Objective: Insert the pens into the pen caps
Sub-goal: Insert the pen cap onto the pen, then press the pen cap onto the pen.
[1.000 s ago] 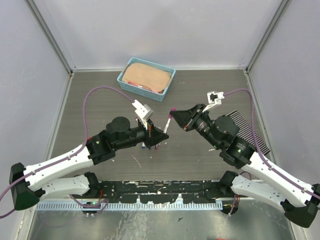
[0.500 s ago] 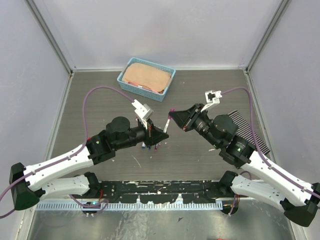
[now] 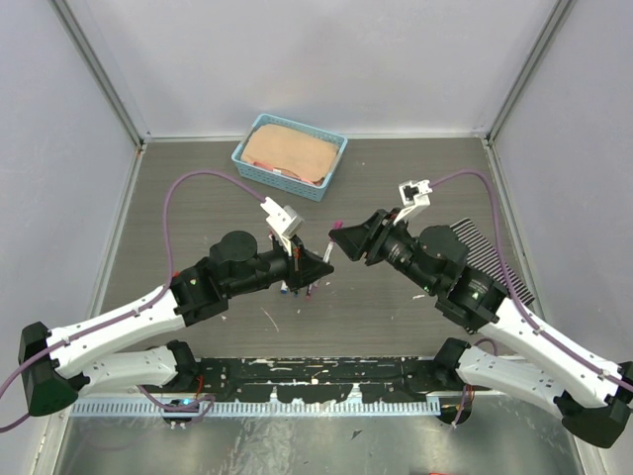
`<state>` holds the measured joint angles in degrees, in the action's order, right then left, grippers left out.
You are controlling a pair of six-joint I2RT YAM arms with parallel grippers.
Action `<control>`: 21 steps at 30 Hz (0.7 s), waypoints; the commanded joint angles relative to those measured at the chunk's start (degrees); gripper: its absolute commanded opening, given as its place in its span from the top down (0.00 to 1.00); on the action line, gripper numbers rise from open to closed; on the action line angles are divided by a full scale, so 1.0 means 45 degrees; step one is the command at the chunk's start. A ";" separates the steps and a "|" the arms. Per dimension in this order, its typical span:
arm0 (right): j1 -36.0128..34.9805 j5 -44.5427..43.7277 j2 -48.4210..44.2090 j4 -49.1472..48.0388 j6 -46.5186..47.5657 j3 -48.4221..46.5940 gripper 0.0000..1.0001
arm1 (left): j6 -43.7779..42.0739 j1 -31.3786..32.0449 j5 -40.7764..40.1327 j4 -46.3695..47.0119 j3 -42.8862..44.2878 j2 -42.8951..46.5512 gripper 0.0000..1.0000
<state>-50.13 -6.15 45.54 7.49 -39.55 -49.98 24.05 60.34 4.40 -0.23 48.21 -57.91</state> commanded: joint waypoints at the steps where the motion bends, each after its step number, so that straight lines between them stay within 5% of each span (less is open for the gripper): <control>1: -0.0027 -0.0535 -0.0096 0.0175 0.0527 -0.1353 0.48 | -0.0184 0.0062 -0.0081 0.0534 0.0224 0.0043 1.00; 6: -0.0032 -0.1123 0.0383 0.0599 0.0487 -0.2134 0.31 | -0.0169 0.0051 -0.0020 0.0559 0.0217 0.0053 1.00; 11: -0.0032 -0.1287 0.1137 0.1068 0.0279 -0.2675 0.31 | -0.0148 0.0060 -0.0002 0.0559 0.0195 0.0092 1.00; 16: -0.0032 -0.0942 0.1514 0.1095 0.0329 -0.2780 0.37 | -0.0169 0.0063 -0.0002 0.0540 0.0164 0.0128 1.00; 21: -0.0032 -0.0388 0.1676 0.0940 0.0315 -0.2692 0.54 | -0.0204 0.0057 -0.0024 0.0554 0.0163 0.0126 1.00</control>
<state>-50.13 -9.69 53.30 13.96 -38.17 -60.01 24.05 60.34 4.43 -0.21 48.21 -57.91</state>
